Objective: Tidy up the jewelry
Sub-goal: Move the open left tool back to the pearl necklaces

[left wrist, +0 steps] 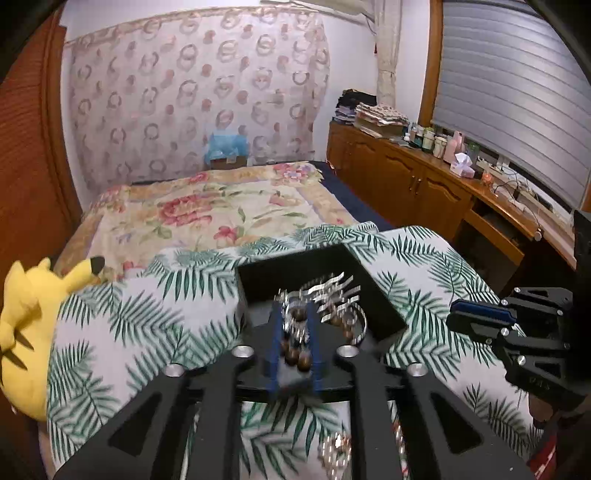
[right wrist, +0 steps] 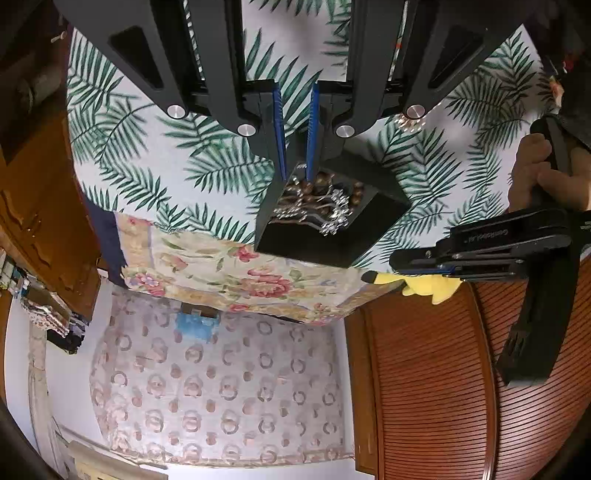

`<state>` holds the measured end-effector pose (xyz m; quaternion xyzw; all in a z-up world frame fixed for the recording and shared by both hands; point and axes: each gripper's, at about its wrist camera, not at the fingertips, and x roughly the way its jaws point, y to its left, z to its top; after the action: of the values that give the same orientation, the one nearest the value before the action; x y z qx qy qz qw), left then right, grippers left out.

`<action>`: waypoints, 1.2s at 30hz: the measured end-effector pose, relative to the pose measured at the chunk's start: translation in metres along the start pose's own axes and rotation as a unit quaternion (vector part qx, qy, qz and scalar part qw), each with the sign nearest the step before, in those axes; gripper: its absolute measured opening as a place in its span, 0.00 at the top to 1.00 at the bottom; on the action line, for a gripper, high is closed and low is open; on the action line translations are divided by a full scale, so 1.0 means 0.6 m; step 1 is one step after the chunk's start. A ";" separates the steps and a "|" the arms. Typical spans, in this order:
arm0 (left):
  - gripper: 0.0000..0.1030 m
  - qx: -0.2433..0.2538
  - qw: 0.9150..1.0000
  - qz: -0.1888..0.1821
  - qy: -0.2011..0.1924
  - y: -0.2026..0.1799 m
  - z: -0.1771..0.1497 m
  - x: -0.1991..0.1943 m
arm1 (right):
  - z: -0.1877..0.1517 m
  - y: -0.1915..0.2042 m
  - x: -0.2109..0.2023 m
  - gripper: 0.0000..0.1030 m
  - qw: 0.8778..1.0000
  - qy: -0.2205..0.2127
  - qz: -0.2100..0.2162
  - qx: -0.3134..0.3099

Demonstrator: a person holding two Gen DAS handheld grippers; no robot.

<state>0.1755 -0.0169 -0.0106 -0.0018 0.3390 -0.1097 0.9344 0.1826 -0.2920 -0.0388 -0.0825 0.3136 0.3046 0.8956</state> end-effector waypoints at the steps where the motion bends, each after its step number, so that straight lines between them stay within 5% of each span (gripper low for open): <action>1: 0.82 -0.001 1.000 -0.001 0.000 0.002 -0.007 -0.004 | -0.005 0.002 -0.002 0.88 1.000 0.001 0.003 0.001; 10: 0.69 0.011 1.000 0.005 0.012 0.001 -0.084 -0.041 | -0.073 0.054 -0.010 0.88 0.999 0.022 0.025 -0.007; 20: 0.42 0.005 1.000 0.012 0.008 -0.009 -0.148 -0.074 | -0.125 0.062 0.001 0.80 0.997 0.056 0.045 0.031; 36: 0.41 0.004 1.000 0.005 0.019 -0.017 -0.181 -0.075 | -0.139 0.068 0.029 0.80 0.990 0.092 0.072 0.079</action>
<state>0.0707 -0.0100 -0.0651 0.0060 0.3566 -0.1068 0.9281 0.1264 -0.2787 -0.1136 -0.0166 0.4224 0.3337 0.8426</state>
